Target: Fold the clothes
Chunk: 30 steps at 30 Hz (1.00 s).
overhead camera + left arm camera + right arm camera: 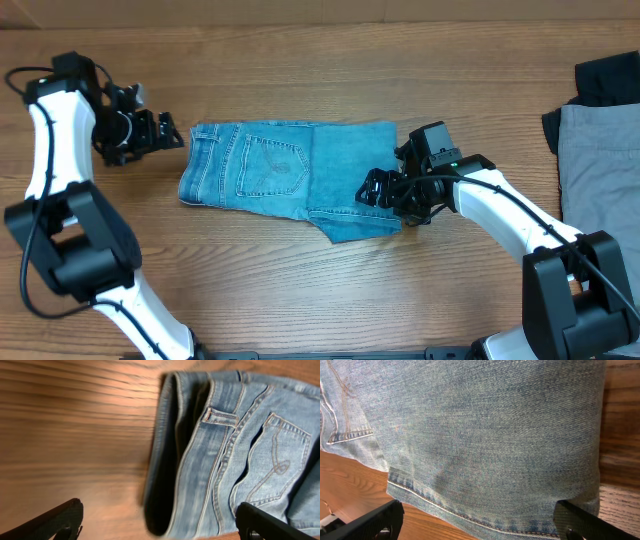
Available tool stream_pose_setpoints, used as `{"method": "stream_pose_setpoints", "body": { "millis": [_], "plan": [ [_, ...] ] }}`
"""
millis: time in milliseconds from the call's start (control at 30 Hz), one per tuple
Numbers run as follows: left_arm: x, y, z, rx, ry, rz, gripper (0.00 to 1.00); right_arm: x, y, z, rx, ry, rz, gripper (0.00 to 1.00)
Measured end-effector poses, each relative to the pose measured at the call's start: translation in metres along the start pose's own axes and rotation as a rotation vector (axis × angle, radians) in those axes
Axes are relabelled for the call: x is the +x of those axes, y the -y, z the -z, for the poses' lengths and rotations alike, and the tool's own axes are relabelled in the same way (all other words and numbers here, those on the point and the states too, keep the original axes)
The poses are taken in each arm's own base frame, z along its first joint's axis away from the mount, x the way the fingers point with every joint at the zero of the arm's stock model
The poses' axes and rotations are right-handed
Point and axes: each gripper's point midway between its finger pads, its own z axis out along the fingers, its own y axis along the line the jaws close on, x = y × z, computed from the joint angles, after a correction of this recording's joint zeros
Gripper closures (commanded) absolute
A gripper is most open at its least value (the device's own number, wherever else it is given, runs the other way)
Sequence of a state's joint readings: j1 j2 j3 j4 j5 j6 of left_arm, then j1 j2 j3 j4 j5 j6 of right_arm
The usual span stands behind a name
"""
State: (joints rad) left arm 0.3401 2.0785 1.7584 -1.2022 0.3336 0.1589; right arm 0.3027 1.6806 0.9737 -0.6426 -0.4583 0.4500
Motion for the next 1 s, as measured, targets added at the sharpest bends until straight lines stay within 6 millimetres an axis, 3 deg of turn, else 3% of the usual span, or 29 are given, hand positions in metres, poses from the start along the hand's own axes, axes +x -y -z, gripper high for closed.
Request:
{"method": "stream_pose_setpoints", "body": {
  "millis": [267, 467, 567, 667, 700, 800, 933, 1000],
  "plan": [
    [0.015, -0.002, -0.067, 0.142, -0.149, 0.028, 0.00, 0.003, 0.001, 0.000, 0.001, -0.014, -0.002, 0.00],
    [0.015, 0.007, -0.072, 0.210, -0.153, 0.028, 0.00, 0.005, 0.001, 0.000, 0.004, -0.020, -0.004, 0.00],
    [0.015, 0.018, -0.074, 0.259, -0.154, 0.024, 0.05, 0.005, 0.001, 0.000, 0.004, -0.020, -0.004, 0.00],
    [0.016, 0.034, -0.080, 0.296, -0.169, -0.010, 0.18, 0.005, 0.002, 0.000, 0.004, -0.021, -0.005, 0.00],
    [0.017, 0.039, -0.082, 0.299, -0.176, -0.023, 0.29, 0.005, 0.001, 0.000, 0.004, -0.021, -0.005, 0.00],
    [0.021, 0.056, -0.091, 0.305, -0.203, -0.069, 0.44, 0.005, 0.002, 0.000, 0.005, -0.021, -0.005, 0.00],
    [0.027, 0.072, -0.103, 0.294, -0.239, -0.108, 0.96, 0.006, 0.002, 0.000, 0.008, -0.024, -0.008, 0.00],
    [0.030, 0.077, -0.109, 0.285, -0.257, -0.110, 0.96, 0.007, 0.003, 0.000, 0.010, -0.027, -0.010, 0.00]
  ]
}}
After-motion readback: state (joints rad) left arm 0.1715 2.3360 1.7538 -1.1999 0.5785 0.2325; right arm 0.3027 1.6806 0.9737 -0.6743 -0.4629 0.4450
